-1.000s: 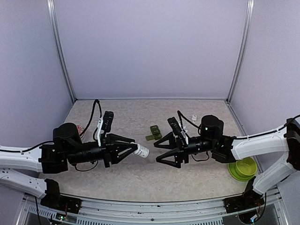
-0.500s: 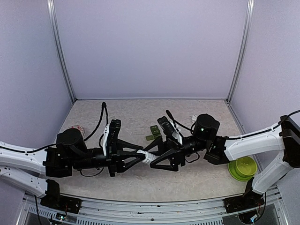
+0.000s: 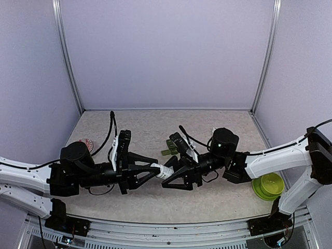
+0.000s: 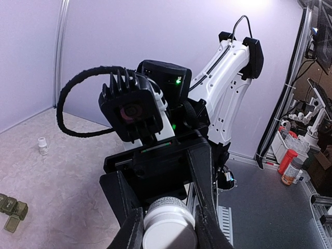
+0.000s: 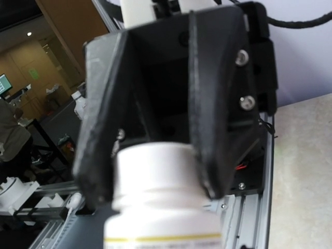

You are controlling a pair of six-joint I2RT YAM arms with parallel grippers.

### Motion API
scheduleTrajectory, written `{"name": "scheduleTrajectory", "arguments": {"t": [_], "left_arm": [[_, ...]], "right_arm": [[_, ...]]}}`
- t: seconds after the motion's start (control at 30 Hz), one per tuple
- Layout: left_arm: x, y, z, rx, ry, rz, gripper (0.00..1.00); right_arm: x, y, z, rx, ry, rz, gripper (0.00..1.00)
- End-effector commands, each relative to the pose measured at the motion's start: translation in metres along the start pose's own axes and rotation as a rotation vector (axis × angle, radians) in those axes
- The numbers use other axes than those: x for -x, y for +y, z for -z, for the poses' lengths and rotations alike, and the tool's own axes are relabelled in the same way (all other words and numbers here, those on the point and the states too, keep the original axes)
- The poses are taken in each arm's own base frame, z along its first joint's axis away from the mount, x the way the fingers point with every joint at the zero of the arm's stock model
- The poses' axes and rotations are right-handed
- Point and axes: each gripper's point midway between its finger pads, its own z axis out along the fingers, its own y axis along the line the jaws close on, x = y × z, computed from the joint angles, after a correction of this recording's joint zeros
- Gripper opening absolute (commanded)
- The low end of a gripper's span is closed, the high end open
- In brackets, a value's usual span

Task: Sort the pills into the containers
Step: Pass from the left arm to the right

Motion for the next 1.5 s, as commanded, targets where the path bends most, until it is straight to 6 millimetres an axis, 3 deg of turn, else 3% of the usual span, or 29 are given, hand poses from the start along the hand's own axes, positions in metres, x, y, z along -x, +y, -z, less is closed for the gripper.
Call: {"name": "scheduleTrajectory", "arguments": {"t": [0.0,0.43,0.9,1.03,1.2,1.37,1.43,1.47], "left_arm": [[0.013,-0.006,0.004,-0.018,-0.052,-0.008,0.20],[0.008,-0.005,0.005,-0.016,-0.044,-0.001,0.20],[0.011,0.004,0.010,0.041,-0.059,-0.004,0.21],[0.003,0.006,0.006,0.047,-0.037,0.024,0.24],[-0.001,0.015,0.005,0.094,-0.041,0.103,0.34],[0.001,0.017,0.010,0.095,-0.078,0.186,0.51],[0.009,0.013,0.014,0.077,-0.105,0.165,0.67],[0.012,0.011,0.017,0.071,-0.113,0.136,0.80]], "right_arm": [[0.013,0.006,-0.004,0.012,-0.020,0.040,0.60],[0.022,0.001,-0.006,-0.017,-0.042,0.049,0.63],[0.019,-0.001,-0.009,-0.001,-0.027,0.053,0.29],[0.023,-0.005,-0.007,-0.047,-0.035,0.083,0.25],[0.033,-0.021,0.004,-0.214,-0.058,0.158,0.21],[0.038,-0.030,0.018,-0.335,-0.093,0.193,0.16],[0.040,-0.024,0.015,-0.298,-0.093,0.190,0.15],[0.039,-0.020,0.013,-0.272,-0.089,0.181,0.15]]}}
